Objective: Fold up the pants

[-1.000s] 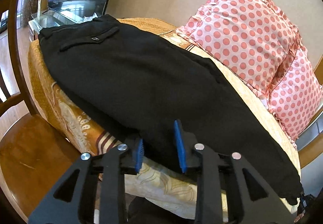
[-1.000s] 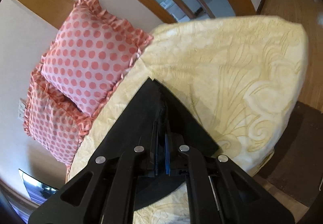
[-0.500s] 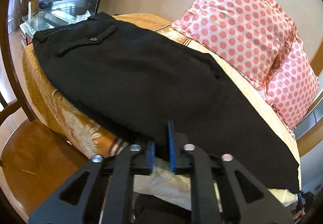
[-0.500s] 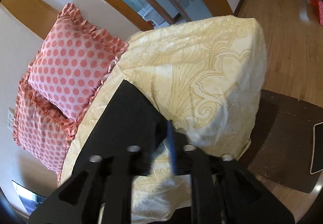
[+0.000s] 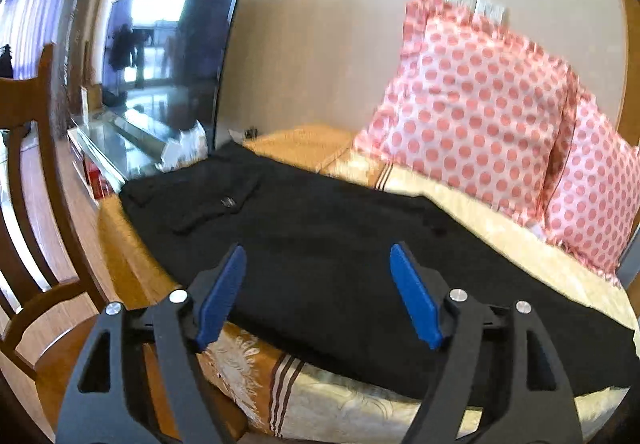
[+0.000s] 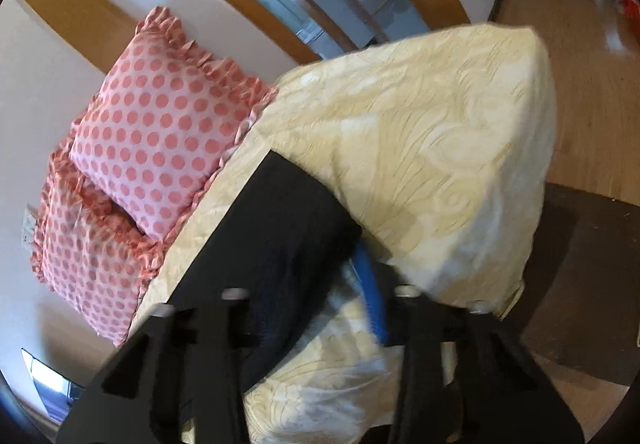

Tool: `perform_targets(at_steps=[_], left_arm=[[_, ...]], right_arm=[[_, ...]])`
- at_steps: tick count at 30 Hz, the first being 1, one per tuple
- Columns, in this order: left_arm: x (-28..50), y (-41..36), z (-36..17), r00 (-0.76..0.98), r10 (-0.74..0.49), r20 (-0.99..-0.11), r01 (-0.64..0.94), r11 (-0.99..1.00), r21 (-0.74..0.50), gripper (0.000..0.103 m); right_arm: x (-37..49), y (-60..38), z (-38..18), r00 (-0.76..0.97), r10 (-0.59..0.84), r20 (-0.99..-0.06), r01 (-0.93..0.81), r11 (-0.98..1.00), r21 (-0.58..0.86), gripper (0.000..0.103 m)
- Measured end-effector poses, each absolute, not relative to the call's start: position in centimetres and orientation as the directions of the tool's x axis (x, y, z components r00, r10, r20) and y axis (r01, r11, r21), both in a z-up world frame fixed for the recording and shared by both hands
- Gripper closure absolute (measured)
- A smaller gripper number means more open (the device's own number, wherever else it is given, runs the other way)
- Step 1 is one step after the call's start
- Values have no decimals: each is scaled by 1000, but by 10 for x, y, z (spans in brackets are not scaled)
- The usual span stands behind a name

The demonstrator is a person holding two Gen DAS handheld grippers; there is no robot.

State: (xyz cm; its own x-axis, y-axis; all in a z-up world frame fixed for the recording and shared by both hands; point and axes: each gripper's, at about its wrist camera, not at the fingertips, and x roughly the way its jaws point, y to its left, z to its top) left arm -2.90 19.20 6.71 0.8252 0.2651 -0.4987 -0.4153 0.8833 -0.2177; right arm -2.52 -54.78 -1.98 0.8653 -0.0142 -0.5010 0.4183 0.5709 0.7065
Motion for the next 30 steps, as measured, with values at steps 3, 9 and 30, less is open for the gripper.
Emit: perform_targets(at_steps=[3,9,30], left_arm=[[-10,207,41,780,194,-596,-420,867,-268,29],[-7,202,23,764,215,-608,-414,886,-207,28],[-68,270,39,789,218,-575,-511,752,-416,27]], right_arm=[[-19,-545,-28,885,15,-464,384,539,750,94],[24,-473,54,952,141,-272,102,690,716,94],[113,-76,42,489,768,-414,-596,641,484,95]])
